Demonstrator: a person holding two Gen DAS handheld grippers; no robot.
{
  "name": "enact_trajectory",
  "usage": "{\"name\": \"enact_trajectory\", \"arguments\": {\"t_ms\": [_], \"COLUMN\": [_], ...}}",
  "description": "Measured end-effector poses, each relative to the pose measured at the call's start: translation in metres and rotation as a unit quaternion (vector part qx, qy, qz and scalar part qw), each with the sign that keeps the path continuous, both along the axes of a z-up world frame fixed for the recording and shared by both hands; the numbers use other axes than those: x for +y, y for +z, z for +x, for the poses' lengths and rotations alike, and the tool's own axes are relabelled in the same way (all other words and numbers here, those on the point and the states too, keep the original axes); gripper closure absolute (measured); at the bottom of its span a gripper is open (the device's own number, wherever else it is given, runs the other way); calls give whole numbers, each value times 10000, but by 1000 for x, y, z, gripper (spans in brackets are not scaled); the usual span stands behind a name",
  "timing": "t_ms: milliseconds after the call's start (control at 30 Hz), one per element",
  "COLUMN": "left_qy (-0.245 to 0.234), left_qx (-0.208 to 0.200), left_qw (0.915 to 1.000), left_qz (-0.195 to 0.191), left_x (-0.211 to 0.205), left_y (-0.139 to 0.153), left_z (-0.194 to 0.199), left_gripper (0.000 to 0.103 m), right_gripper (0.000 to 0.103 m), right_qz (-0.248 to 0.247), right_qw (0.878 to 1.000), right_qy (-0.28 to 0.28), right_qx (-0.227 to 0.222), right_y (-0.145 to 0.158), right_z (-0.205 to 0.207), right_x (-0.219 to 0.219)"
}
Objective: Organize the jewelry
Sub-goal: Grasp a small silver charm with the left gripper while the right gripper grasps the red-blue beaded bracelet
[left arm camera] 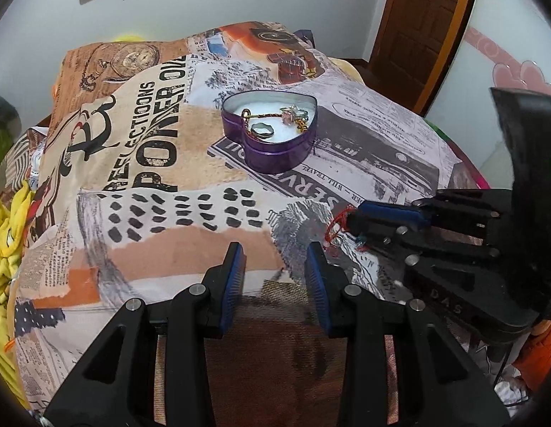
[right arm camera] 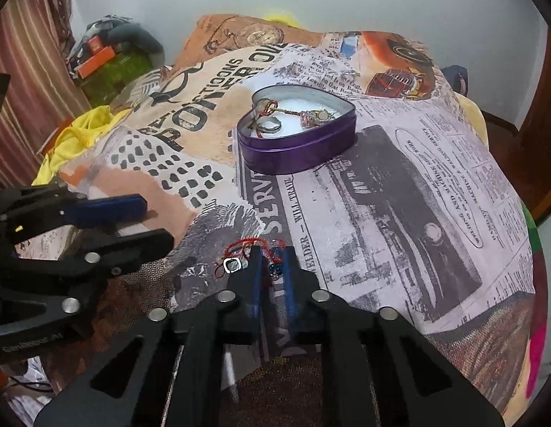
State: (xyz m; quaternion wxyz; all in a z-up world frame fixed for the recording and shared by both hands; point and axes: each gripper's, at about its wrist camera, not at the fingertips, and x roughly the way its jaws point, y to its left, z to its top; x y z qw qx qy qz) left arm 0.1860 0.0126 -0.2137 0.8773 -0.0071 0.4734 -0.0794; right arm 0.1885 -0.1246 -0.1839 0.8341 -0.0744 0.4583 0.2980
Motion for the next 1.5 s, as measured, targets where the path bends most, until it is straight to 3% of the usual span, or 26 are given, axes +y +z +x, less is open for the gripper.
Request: {"name": "enact_trajectory", "arguments": {"t_ms": [233,533,600,733,800,867,967,1500], "left_qy": [-207,-338,-339,-367,-379,-387,-357,-55], "left_qx": [142,305,355,413,405,390,367,160], "left_qw": [9997,9986,9981,9972,9973,9975,9979,9986], "left_qz": [-28,-263,-384,-499,-484,-453,-393,-503], "left_x": [-18,-30,-31,-35,-38,-39,-40,-8], "left_y": [-5,-14,-15,-17,-18,-19,-20,-3], "left_z": [2,11,15,20,22,24,28,4], "left_gripper": [67,68,76,80,80,82,95,95], "right_gripper": [99,99,99,89,73,66,66,66], "right_qz": [107,275,265,175,192,279,271,73], "right_qw": [9994,9990,9992,9993,9992,9989,9988,9997], "right_qy": [-153,-278,-275,-318,-343,-378,-408,229], "right_qx": [-290,-222,-135,32,70,70,19,-13], "right_y": [19,24,22,16,14,15,16,6], "right_z": [-2,0,1,4,3,2,1,-13], "right_x": [-13,-29,-30,-33,-35,-39,-42,-4]}}
